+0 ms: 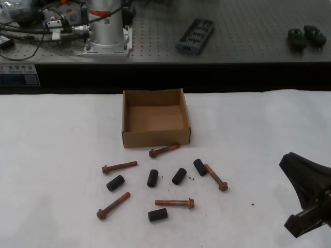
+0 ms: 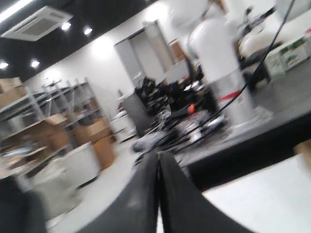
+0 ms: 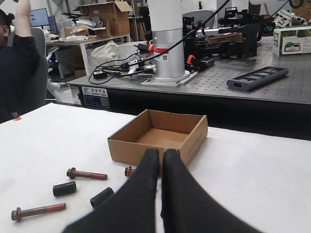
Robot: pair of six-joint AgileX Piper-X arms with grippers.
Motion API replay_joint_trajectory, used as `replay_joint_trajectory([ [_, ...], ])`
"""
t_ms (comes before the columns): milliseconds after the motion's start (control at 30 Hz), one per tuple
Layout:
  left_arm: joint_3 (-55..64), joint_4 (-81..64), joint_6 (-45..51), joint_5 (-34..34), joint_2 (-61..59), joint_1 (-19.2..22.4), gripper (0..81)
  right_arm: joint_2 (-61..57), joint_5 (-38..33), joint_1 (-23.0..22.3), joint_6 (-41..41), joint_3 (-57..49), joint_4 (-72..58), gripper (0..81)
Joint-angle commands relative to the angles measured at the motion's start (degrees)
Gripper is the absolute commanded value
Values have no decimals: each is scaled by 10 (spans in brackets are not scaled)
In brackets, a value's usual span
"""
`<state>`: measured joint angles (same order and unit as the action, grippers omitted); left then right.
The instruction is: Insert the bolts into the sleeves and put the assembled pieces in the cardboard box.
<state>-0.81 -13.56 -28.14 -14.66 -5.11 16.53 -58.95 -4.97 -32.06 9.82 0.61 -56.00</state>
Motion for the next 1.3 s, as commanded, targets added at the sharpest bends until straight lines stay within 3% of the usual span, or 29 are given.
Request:
replay_joint_trajectory([
  [0,8,-39,171,165,3,2,6,4,14,0,22,-6,-38,40],
  [267,8,-101,482,355,3,2,6,5,-12,0,22,-18,-106,40],
  [367,8,-105,577,340,3,2,6,5,-18,0,22,-28,-113,40],
  [533,8,-96,695,358,3,2,6,5,-100,0,22,-79,-33,40],
  [600,8,-96,701,350,3,2,6,3,-109,0,18,-105,54,40],
  [700,8,-96,693,284,3,2,6,1,-112,0,-16,-146,189,40],
  [767,8,-56,613,293,0,2,6,0,-111,0,-39,-179,275,40],
  [900,8,79,580,307,-40,2,6,-1,-110,0,-48,-256,436,40],
  [1000,24,89,558,308,-108,2,6,-2,-95,0,-79,-319,560,40],
  [1100,73,88,475,324,-196,2,6,-2,-53,0,-114,-363,646,40],
  [1267,201,89,364,391,-402,3,6,-2,-32,0,-163,-389,671,40],
])
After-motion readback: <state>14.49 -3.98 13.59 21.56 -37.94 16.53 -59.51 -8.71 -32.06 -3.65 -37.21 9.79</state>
